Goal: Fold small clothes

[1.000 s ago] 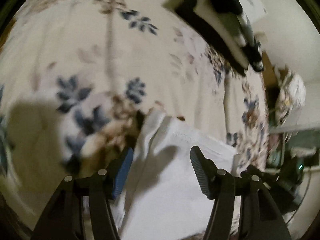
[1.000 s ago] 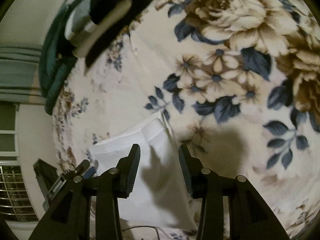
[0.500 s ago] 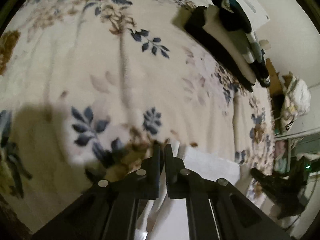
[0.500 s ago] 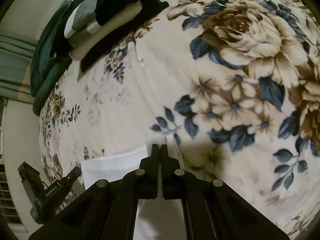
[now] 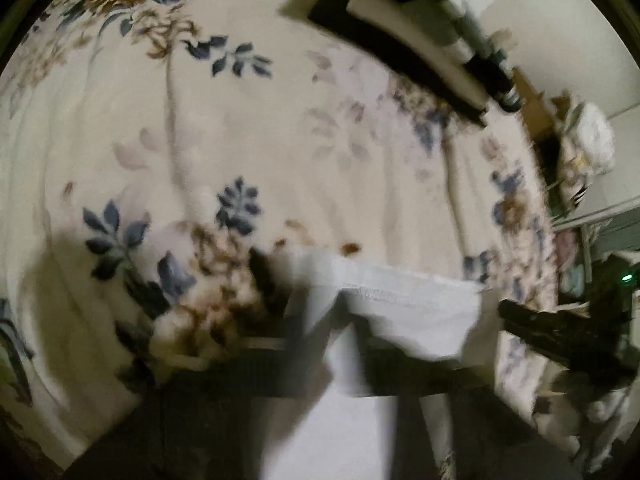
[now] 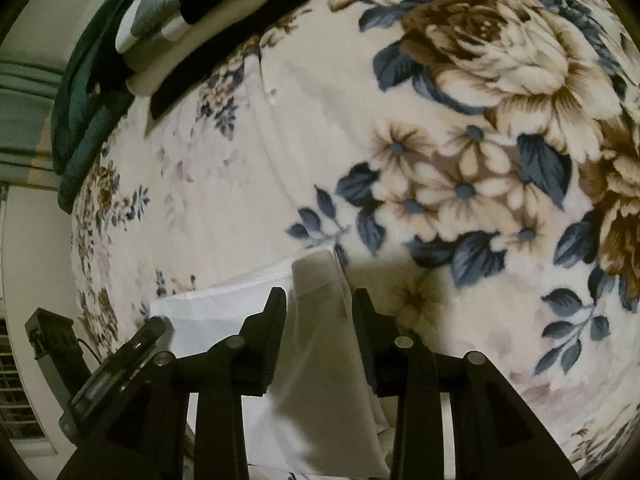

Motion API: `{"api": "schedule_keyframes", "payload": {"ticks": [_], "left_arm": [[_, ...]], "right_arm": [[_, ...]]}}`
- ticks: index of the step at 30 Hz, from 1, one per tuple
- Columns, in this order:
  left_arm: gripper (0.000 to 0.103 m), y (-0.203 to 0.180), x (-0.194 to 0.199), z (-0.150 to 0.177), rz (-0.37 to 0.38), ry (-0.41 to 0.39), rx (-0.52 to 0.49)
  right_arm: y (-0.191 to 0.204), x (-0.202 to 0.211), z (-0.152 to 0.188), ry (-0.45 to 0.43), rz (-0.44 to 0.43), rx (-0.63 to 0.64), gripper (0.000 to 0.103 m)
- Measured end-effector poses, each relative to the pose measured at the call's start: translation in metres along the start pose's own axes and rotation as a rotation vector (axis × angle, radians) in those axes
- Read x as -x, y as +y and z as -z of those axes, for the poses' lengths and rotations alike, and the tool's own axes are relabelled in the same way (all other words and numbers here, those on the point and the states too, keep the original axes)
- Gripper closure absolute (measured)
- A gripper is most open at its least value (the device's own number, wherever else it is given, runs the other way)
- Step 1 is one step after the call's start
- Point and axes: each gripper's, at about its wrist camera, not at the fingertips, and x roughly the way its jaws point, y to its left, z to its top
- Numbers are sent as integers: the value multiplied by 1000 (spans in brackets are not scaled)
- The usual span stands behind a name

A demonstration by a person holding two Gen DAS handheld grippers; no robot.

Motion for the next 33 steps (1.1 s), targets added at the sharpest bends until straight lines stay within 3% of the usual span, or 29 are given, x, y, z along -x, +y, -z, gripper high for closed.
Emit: {"api": "schedule_keyframes", "payload": {"ticks": [1, 2, 3, 6, 10, 18, 19, 25, 31, 33], "left_arm": [[101, 1, 4, 0, 5, -19, 4], [101, 2, 10, 0, 3, -45, 6], [101, 3, 16, 0, 2, -64, 11], [101, 14, 28, -1, 16, -91, 51], [101, 26, 17, -8, 4, -69, 89], [98, 33, -4, -16, 40, 15, 119], [96, 32, -2, -15, 31, 18, 112], [89, 24, 22, 4, -72, 32, 40], [35, 8, 29, 45, -227, 65, -41], [32, 12, 15, 53, -266, 89, -51]], "right_arm": [[1, -1, 0, -3, 9, 8, 70], [2, 1, 1, -20, 13, 11, 93], [3, 4, 2, -39, 15, 7, 97], [9, 13, 2, -77, -20, 18, 98], [21, 12, -4, -91, -17, 32, 99], [16, -20, -18, -7, 76, 34, 99], [14, -20, -18, 3, 67, 35, 98], [-1, -2, -3, 29, 9, 38, 67], [-21, 20, 31, 14, 57, 40, 46], [-28, 21, 39, 19, 70, 29, 46]]}}
